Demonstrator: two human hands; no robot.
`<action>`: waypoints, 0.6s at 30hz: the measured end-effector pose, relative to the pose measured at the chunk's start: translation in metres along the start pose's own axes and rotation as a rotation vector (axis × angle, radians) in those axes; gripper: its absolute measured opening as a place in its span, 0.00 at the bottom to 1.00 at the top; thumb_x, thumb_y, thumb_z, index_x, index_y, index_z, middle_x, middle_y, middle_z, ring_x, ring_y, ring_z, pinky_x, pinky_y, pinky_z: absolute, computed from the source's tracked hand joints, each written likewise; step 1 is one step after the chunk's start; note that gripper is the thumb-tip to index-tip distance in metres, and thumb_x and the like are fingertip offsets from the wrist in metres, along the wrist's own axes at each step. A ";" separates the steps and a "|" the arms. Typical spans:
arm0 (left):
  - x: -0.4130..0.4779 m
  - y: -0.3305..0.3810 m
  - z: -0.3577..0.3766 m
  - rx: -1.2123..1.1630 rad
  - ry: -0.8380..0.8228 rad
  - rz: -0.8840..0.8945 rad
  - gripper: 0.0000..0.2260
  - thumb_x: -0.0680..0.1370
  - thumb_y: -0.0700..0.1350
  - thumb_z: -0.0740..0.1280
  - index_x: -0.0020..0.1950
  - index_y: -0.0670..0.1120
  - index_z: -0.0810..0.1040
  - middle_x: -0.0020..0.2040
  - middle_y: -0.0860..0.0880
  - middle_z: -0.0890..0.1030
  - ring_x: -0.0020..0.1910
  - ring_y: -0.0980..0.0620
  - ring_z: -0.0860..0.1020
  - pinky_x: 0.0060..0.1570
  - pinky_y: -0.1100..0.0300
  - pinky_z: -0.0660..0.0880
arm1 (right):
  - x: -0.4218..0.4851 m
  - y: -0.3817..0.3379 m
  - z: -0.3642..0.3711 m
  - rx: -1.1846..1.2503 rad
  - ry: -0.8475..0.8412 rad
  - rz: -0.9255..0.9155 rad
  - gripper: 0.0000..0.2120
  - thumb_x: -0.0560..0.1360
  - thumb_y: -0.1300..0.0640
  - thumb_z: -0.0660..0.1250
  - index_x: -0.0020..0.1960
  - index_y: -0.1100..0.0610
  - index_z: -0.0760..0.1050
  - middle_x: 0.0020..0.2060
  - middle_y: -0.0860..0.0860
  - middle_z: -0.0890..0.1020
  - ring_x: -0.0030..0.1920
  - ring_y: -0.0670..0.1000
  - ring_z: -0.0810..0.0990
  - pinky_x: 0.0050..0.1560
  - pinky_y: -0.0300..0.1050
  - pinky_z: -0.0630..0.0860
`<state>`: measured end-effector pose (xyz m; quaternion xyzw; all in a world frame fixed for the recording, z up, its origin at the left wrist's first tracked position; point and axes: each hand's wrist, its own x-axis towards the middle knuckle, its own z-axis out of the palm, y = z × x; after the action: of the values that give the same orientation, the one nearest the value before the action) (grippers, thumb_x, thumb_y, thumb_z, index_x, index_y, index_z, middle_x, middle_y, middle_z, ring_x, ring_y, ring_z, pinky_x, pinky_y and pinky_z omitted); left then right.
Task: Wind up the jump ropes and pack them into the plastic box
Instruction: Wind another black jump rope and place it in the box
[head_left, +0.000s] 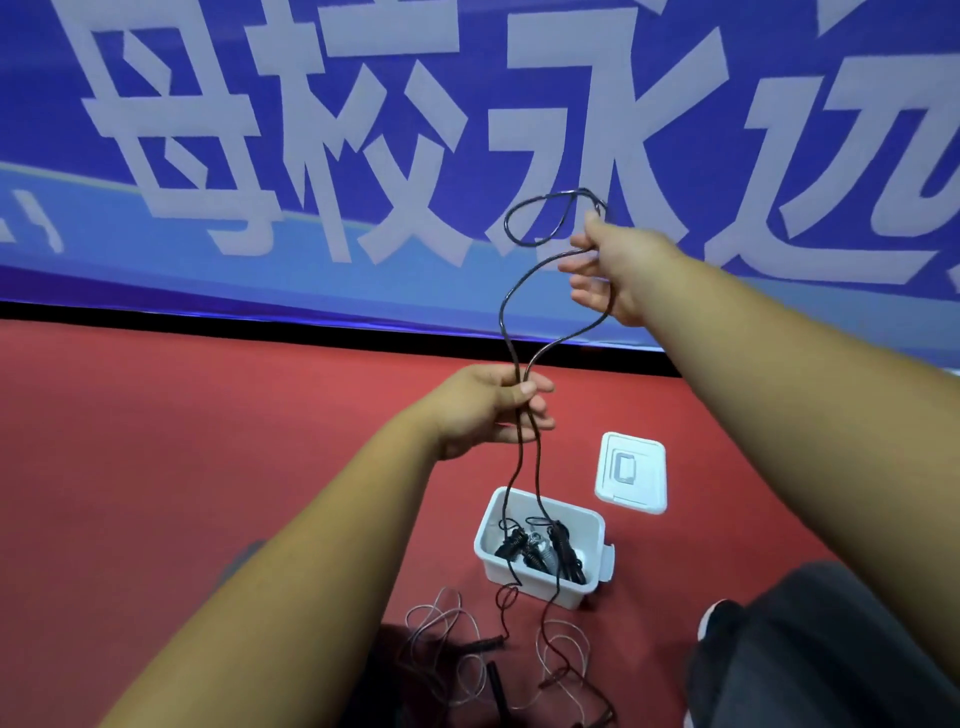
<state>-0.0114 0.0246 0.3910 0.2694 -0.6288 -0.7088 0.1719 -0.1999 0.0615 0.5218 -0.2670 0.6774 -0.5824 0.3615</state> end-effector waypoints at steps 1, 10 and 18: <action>0.001 0.004 -0.002 -0.042 0.012 0.011 0.08 0.86 0.41 0.62 0.62 0.43 0.79 0.43 0.50 0.82 0.53 0.46 0.86 0.54 0.54 0.83 | 0.003 0.014 -0.002 -0.076 -0.002 0.016 0.22 0.83 0.33 0.62 0.59 0.50 0.80 0.53 0.51 0.87 0.43 0.52 0.82 0.45 0.46 0.83; 0.023 0.044 -0.006 -0.520 0.235 0.002 0.07 0.87 0.37 0.58 0.55 0.37 0.75 0.47 0.45 0.80 0.42 0.49 0.87 0.44 0.53 0.85 | 0.003 0.151 0.003 -0.104 -0.301 0.465 0.58 0.71 0.14 0.44 0.72 0.62 0.74 0.56 0.58 0.87 0.58 0.61 0.84 0.54 0.54 0.79; 0.048 0.058 -0.026 -0.714 0.457 -0.067 0.09 0.88 0.35 0.54 0.52 0.38 0.72 0.47 0.42 0.78 0.63 0.42 0.81 0.61 0.44 0.78 | -0.019 0.191 0.025 0.055 -0.632 0.268 0.46 0.81 0.24 0.41 0.66 0.57 0.81 0.61 0.57 0.87 0.65 0.58 0.83 0.66 0.54 0.67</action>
<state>-0.0396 -0.0332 0.4388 0.3634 -0.2806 -0.8093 0.3664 -0.1572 0.0957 0.3364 -0.3331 0.5448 -0.4364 0.6339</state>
